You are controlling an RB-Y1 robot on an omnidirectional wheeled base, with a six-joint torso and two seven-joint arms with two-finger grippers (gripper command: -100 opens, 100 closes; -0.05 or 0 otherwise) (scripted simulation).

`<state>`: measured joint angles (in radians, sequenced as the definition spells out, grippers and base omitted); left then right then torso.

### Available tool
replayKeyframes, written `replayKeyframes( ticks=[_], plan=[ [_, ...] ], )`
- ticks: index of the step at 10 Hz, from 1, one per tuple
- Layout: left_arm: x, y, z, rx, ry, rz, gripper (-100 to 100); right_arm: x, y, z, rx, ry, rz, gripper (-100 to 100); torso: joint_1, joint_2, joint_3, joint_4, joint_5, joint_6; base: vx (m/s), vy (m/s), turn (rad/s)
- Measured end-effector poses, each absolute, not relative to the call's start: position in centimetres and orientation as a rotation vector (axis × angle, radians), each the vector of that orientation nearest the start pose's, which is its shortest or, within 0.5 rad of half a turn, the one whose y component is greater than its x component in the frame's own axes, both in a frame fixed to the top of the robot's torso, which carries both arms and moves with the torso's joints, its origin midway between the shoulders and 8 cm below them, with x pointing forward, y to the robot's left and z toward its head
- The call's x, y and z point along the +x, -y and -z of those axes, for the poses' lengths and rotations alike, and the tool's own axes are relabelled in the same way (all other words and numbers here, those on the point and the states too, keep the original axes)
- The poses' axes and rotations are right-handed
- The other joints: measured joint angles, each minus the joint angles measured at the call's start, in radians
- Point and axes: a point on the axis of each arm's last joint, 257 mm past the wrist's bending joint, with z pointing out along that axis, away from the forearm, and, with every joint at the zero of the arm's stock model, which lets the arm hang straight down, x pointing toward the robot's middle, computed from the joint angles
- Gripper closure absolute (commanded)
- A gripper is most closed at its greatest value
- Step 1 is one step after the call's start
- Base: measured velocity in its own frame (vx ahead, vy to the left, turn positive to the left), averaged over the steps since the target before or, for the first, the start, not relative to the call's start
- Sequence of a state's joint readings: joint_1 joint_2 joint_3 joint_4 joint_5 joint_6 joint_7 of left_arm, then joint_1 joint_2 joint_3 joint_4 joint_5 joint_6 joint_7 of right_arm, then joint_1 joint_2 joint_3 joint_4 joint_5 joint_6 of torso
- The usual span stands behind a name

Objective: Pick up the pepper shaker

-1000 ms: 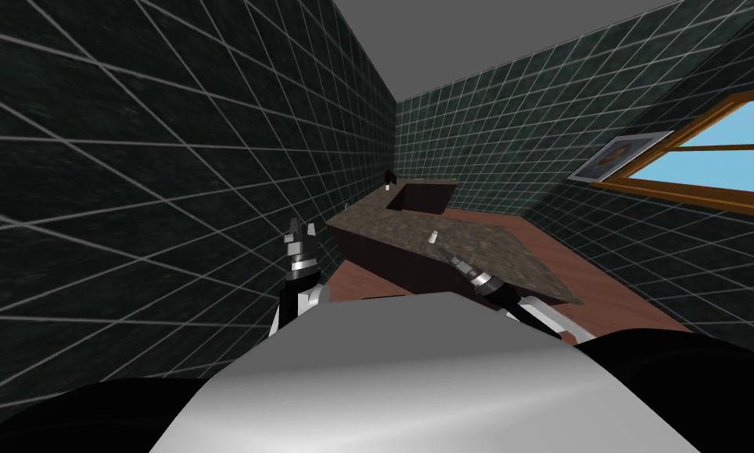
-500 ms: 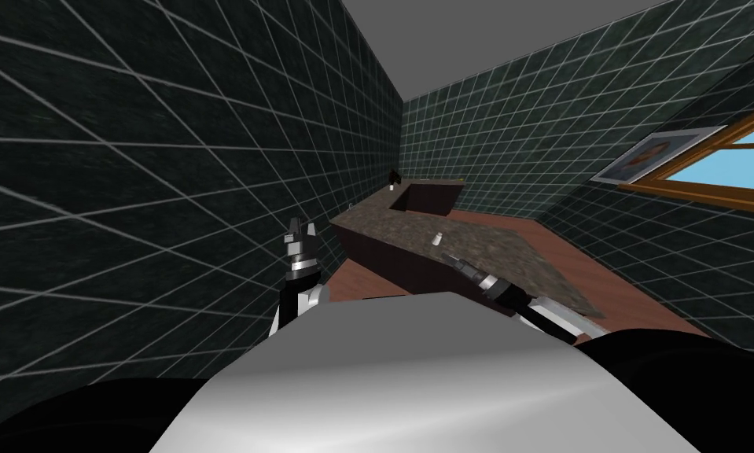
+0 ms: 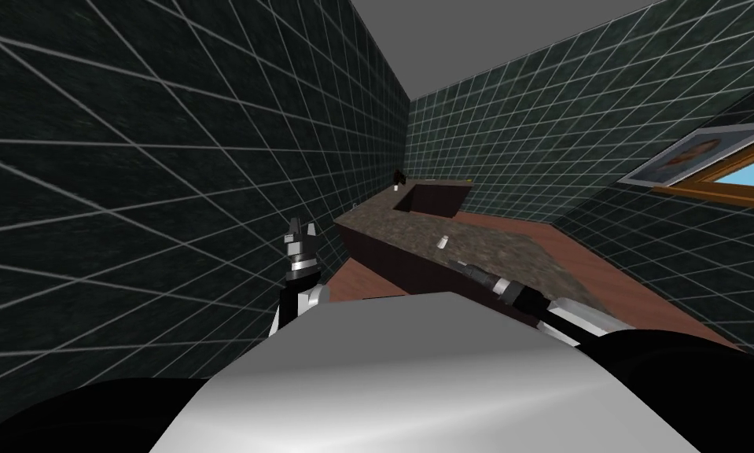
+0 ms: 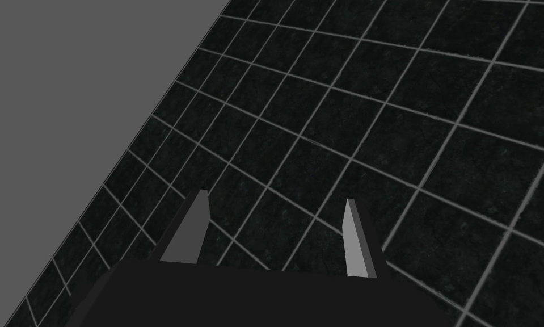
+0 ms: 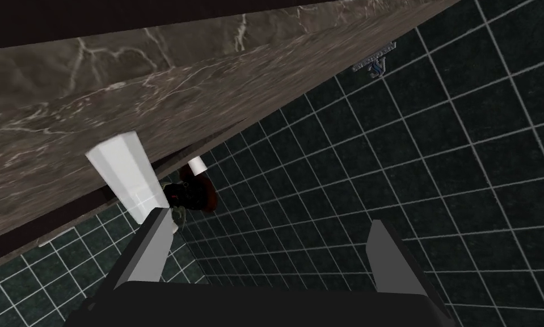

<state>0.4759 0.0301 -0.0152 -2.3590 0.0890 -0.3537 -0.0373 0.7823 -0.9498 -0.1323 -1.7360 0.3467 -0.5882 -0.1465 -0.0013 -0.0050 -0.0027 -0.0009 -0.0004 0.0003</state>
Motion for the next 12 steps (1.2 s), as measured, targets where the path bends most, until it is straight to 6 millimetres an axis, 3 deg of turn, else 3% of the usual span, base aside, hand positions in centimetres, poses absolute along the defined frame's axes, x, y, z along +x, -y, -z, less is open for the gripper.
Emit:
replayKeyframes(
  ticks=[5, 9, 12],
  plan=[
    [35.4, -27.7, -3.9, -0.714, -0.631, 1.345, 0, 26.8, 44.9, 28.6, 0.147, -2.105, -0.55, -100, 0.001, 0.0, 0.0, 0.0, 0.0, 0.0, 0.05, 0.014, 0.062],
    [35.4, -27.7, -3.9, -0.714, -0.631, 1.345, 0, 24.7, 49.5, 30.3, 0.094, -2.242, -0.436, -100, 0.001, -0.003, -0.002, -0.001, 0.0, 0.0, 0.073, 0.014, 0.065],
    [35.4, -27.7, -3.9, -0.714, -0.631, 1.345, 0, 23.2, 52.6, 30.5, 0.043, -2.34, -0.349, -100, 0.003, -0.004, -0.002, -0.001, 0.001, 0.0, 0.089, 0.028, 0.063]
  ],
)
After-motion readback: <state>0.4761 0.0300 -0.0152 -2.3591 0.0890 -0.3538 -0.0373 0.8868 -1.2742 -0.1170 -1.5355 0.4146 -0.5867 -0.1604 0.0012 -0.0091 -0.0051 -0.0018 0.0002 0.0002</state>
